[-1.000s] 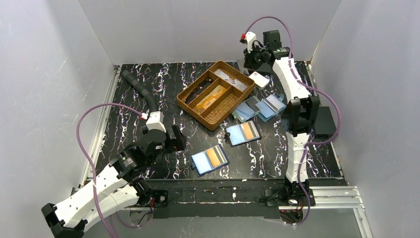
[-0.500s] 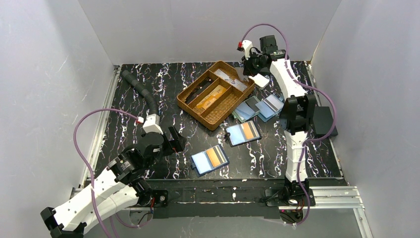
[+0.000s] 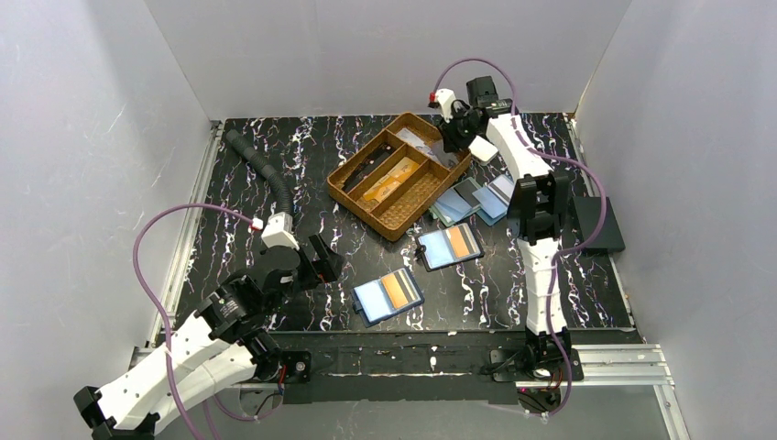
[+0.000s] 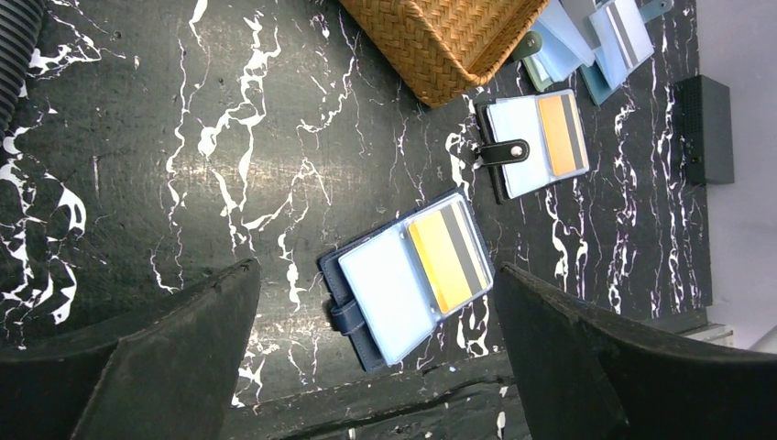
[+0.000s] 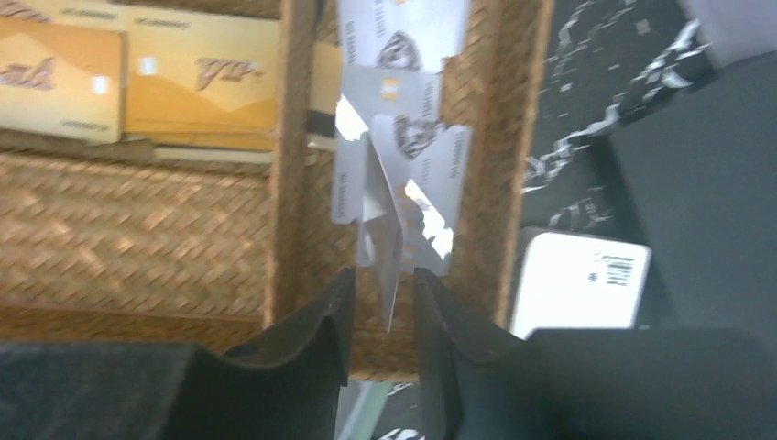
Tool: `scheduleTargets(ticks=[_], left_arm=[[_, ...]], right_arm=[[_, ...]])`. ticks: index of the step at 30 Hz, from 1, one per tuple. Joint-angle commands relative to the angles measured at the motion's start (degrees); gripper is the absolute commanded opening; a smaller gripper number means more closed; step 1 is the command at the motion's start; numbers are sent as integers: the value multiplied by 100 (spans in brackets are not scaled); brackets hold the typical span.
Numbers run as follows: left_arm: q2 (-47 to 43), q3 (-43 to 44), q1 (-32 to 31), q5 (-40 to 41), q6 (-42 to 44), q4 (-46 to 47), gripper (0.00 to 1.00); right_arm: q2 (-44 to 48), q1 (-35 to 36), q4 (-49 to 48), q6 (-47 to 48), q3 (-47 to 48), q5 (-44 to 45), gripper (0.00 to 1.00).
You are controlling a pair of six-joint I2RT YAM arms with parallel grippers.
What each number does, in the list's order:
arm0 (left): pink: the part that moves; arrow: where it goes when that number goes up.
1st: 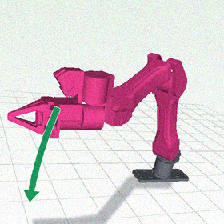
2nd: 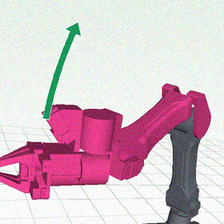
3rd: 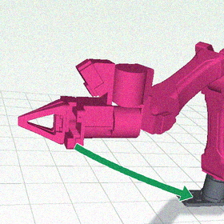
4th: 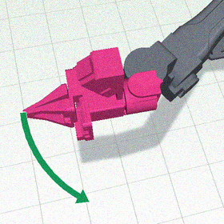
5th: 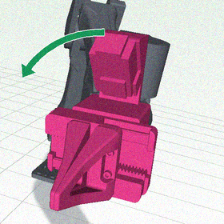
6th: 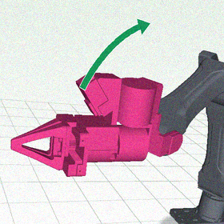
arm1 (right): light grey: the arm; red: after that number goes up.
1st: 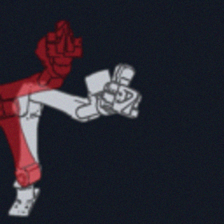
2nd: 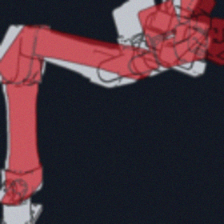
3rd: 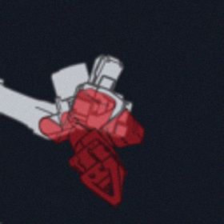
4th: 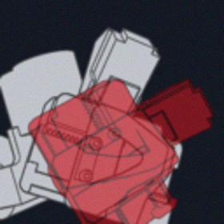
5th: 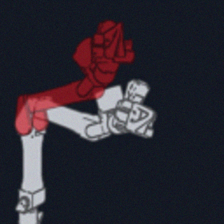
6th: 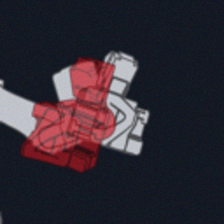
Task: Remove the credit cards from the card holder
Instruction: Place the credit card in the storage box, then reset both arms
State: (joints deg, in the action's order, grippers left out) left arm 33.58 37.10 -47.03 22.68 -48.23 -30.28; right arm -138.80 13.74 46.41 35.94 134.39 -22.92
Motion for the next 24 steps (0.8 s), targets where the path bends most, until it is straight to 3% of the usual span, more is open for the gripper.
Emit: scheduleTargets(ticks=[1, 5, 9, 17, 24], left_arm=[[-62, 53, 22, -22, -90, -126, 98], [-112, 94, 20, -55, -86, -177, 98], [-203, 103, 25, -51, -194, -239, 98], [-656, -175, 27, -307, -732, 55, 98], [-484, -305, 29, -783, -947, 428, 98]], right_arm=[[-19, 103, -751, -178, 607, 987, 44], [327, 103, -1315, -302, 355, 1730, 50], [864, 75, -1390, -415, -46, 1820, 53], [2771, -113, -473, -675, -1511, -554, 67], [4223, -739, -474, -1223, -2761, -1674, 77]])
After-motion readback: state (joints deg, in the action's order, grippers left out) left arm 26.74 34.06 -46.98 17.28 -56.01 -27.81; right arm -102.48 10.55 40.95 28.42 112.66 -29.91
